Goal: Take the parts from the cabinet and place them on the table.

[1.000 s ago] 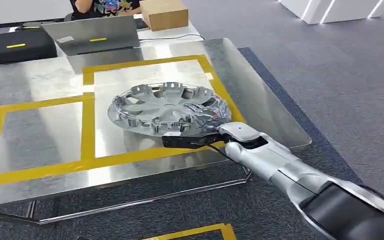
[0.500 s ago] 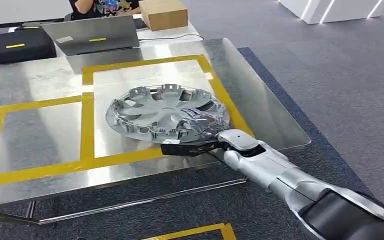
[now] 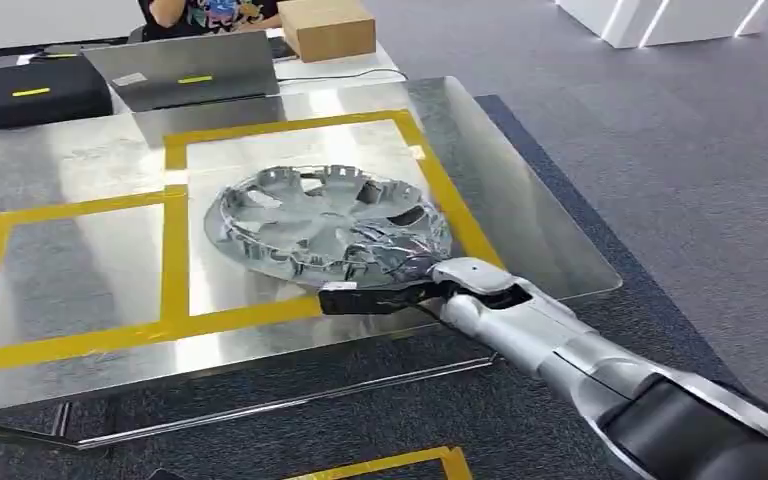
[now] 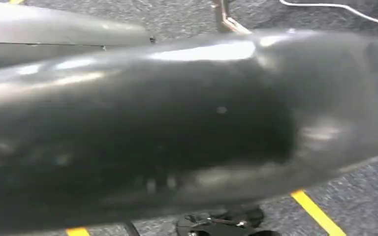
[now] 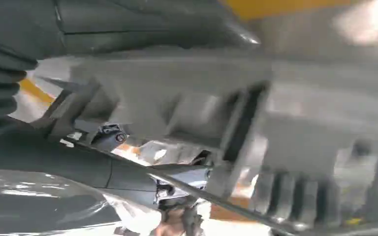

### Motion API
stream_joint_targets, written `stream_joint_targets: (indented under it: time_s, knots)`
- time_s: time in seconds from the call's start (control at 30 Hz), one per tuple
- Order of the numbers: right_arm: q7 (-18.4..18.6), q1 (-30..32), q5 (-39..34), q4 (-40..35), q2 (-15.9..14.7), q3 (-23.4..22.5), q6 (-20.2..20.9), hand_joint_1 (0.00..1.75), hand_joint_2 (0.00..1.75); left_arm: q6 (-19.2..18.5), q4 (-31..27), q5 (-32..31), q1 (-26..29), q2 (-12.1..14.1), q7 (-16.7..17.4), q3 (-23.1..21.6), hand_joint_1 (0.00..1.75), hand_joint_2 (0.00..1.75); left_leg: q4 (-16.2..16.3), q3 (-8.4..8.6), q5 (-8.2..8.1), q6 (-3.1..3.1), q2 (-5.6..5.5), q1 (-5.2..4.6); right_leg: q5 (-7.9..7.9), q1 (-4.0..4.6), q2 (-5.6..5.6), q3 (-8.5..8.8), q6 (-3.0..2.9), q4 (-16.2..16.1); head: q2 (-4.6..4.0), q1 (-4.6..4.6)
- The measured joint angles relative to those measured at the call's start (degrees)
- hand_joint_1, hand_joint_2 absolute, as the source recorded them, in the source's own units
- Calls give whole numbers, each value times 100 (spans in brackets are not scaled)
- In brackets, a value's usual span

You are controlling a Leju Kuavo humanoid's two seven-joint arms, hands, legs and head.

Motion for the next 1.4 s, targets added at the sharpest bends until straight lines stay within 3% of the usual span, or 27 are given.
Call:
stream_joint_targets:
  time_s: [0.17,0.23,0.33,0.4,0.57,0.63,0.77,0.93,1.0,1.1,1.3,1.4]
  knots:
    - [26,188,-420,-182,20,-77,-171,0,175,-41,46,-85,-11,-22,-74,81,0,0,0,-3,0,0,-2,0,0,0,-1,-2,0,0,0,-7]
    - [-61,373,-833,-332,37,-335,-453,0,175,-33,48,-81,-5,-46,-103,109,0,0,0,-3,-2,0,-2,0,-4,0,-2,-1,1,-1,0,-2]
    - [-83,651,-775,-494,83,-592,-1017,0,175,103,48,145,27,-85,-2,105,0,0,0,-9,-5,1,-5,-1,-6,-1,-8,-4,3,-1,0,-4]
    - [-35,761,-519,-612,92,-634,-1426,0,175,157,33,348,108,-96,140,27,0,0,0,-11,-6,0,-2,-1,-6,-1,0,-10,3,-1,0,-4]
    - [334,965,993,-854,92,-723,-3006,0,175,157,-120,553,306,-116,278,-203,0,0,0,-14,-7,1,-2,-2,-6,-2,-1,-15,3,-2,0,-2]
    - [407,964,1507,-854,90,-717,-3301,0,175,155,-133,536,318,-120,276,-214,0,0,0,-14,-8,1,0,-2,-6,-1,2,-16,3,-2,0,-4]
    - [442,987,1806,-854,87,-715,-3355,0,175,136,-147,485,334,-120,265,-236,0,0,0,-15,-8,1,0,-1,-6,-1,1,-19,3,-1,2,-2]
    - [722,940,2821,-811,26,-675,-3362,0,175,140,-147,356,296,-120,223,-236,0,0,0,-16,-8,1,1,-1,-6,-1,1,-19,3,-1,0,-4]
    - [787,911,3072,-773,-4,-640,-3309,0,175,164,-144,332,273,-116,223,-240,0,0,0,-16,-8,1,1,-1,-6,-1,2,-19,3,-1,0,-4]
    - [820,806,3180,-669,-53,-572,-2840,0,175,192,-129,339,230,-83,219,-282,0,0,0,-17,-8,1,1,-2,-6,-2,1,-19,3,-1,0,-2]
    - [361,614,2090,-758,-179,-346,-523,0,175,205,21,444,93,94,210,-376,0,0,0,-17,-7,1,1,-2,-5,-2,2,-20,3,-1,0,-4]
    - [256,428,1315,-809,-265,-214,346,0,175,230,129,503,27,201,195,-472,0,0,0,-18,-7,1,1,-2,-6,-2,1,-20,3,0,0,-2]
